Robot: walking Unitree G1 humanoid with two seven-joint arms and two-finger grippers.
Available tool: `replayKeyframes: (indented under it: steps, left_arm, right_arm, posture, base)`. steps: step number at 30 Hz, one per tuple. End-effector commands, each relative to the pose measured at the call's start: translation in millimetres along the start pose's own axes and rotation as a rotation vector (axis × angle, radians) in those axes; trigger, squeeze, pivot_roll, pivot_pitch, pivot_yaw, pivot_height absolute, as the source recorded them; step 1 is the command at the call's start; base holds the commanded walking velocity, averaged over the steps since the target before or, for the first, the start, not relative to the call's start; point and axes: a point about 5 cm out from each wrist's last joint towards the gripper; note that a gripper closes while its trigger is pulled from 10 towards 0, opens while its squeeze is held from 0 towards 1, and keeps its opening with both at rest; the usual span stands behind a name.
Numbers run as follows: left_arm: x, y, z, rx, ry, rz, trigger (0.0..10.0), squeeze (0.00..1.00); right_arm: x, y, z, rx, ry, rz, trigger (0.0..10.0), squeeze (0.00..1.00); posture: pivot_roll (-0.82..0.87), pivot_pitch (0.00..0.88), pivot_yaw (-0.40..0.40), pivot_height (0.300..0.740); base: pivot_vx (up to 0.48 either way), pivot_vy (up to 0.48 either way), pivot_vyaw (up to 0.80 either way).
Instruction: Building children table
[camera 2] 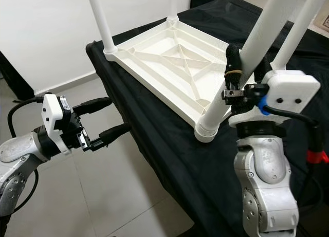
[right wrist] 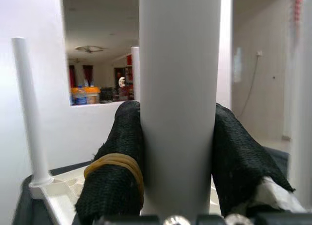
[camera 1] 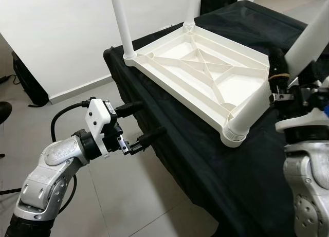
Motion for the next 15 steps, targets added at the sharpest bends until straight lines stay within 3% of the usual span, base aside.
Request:
replayKeyframes:
  steps: [1, 7, 11, 15]
  left_arm:
    - [-5.9, 3.8, 6.1, -0.013, -0.005, -0.010, 10.0, 0.00]
    - [-18.3, 11.8, 27.3, -0.065, -0.007, -0.008, 10.0, 0.00]
    - [-33.3, 7.7, 72.8, -0.059, -0.044, 0.113, 10.0, 0.00]
    - [-36.2, 9.5, 93.9, -0.101, -0.047, 0.163, 10.0, 0.00]
  right_arm:
    - [-61.5, -0.1, -10.7, 0.002, -0.371, -0.037, 10.0, 0.00]
    - [-61.4, -6.7, -6.5, 0.041, -0.378, -0.049, 10.0, 0.00]
    - [-58.4, -13.5, 0.6, 0.087, -0.373, -0.051, 10.0, 0.00]
    - [-57.7, -14.8, 1.8, 0.093, -0.375, -0.049, 10.0, 0.00]
  posture:
    - [-0.06, 0.169, 0.084, 0.740]
    - [-0.07, 0.167, 0.070, 0.740]
    - [-0.08, 0.174, 0.055, 0.740]
    - [-0.08, 0.177, 0.050, 0.740]
  base:
    - [0.000, 0.000, 0.00]
    - [0.000, 0.000, 0.00]
    - [0.000, 0.000, 0.00]
    - [0.000, 0.000, 0.00]
Point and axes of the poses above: a point about 5 cm out from each wrist's last joint towards the gripper, its own z axis pointing out of the wrist towards the gripper, its own x axis along the axis of the wrist's last joint, y = z × x, and after that the axes turned 1 degree about z, right-handed
